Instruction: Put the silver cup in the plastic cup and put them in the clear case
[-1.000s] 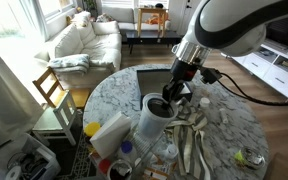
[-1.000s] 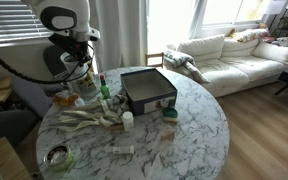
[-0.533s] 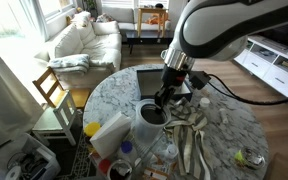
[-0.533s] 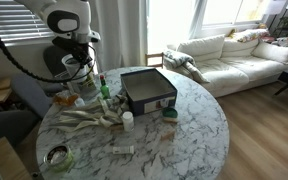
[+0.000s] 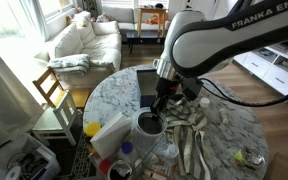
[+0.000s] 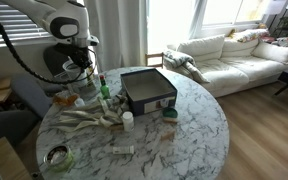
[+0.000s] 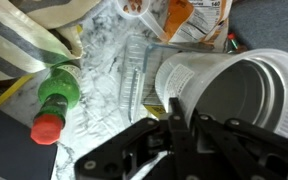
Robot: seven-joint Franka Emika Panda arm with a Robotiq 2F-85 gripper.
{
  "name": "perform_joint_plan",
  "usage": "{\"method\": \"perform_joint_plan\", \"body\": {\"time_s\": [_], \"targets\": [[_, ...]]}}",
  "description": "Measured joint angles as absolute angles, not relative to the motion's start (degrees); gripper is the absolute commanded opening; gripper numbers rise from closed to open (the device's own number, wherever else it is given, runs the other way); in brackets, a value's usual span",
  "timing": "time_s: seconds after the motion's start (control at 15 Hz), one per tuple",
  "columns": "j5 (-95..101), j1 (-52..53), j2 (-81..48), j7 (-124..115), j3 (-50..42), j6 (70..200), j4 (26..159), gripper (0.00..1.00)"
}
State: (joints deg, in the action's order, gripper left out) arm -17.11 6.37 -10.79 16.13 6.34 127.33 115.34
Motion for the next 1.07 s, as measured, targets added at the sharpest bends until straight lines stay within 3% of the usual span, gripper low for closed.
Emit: {"method": "perform_joint_plan", "body": {"time_s": [0.67,0.8,1.07], "targets": [[-11.4,6.7,-12.6,14.0,7.5,129.4,115.4,0.02],[-11.3,6.8,-12.8,13.9,7.7,129.4,115.4,0.32],[-11.2,6.8,-13.2,13.9,8.0,129.4,115.7,0.61]]}}
